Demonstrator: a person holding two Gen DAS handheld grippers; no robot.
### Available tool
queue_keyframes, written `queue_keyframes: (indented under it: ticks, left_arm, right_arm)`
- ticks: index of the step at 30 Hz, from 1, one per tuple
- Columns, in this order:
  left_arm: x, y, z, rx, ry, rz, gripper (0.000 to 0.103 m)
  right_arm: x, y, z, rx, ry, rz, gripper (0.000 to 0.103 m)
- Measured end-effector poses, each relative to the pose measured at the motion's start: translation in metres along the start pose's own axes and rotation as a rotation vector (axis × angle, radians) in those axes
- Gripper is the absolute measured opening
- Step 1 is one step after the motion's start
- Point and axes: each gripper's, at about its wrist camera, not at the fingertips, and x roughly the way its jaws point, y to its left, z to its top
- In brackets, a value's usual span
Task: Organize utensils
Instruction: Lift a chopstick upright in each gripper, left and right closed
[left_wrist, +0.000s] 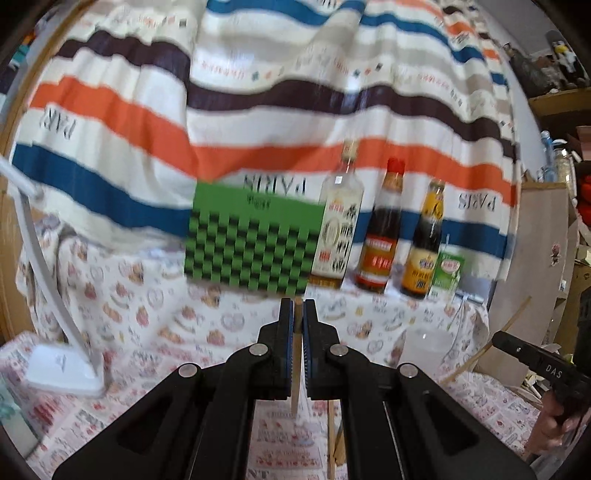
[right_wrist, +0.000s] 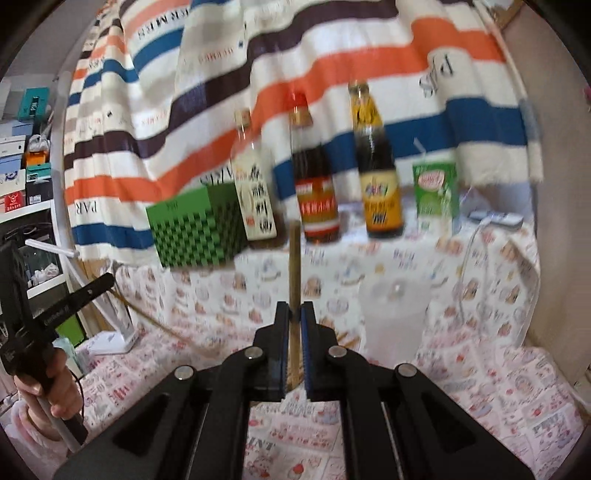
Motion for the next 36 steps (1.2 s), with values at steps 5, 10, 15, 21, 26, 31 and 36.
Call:
queue_keyframes:
  ticks: [5,10,15,21,26,31,36]
  left_arm:
    - [-0.014,-0.006,0.008,0.041,-0.059,0.024,0.003]
    - [-0.014,-0.007,0.009,0.045,-0.065,0.045,0.003]
    - [-0.009,-0.01,0.01,0.083,-0.031,0.042,0.004]
    - [0.012,-0.006,0.002,0.063,0.064,0.084,0.005]
    - [0.032,-0.005,-0.011,0.068,0.166,0.122,0.006]
    - [0.051,-0.008,-0.027,0.086,0.272,0.148,0.007]
    - [0.056,-0.016,-0.037,0.14,0.291,0.169,0.008]
  right_arm:
    - [-0.008,-0.001,0.003,-0.005,-0.021,0.013,0.006]
    - [-0.006,-0.002,0.0,-0.002,0.009,0.023,0.006]
    - [0.003,-0.002,-0.005,0.0,0.05,0.024,0.006]
    - [0.009,-0.009,-0.007,0.024,0.063,0.025,0.006]
    - [0.027,-0.012,-0.017,0.023,0.13,0.006,0.006]
    - [0.031,-0.021,-0.018,0.051,0.159,-0.006,0.007]
    - [0.034,-0.024,-0.019,0.051,0.164,-0.026,0.007]
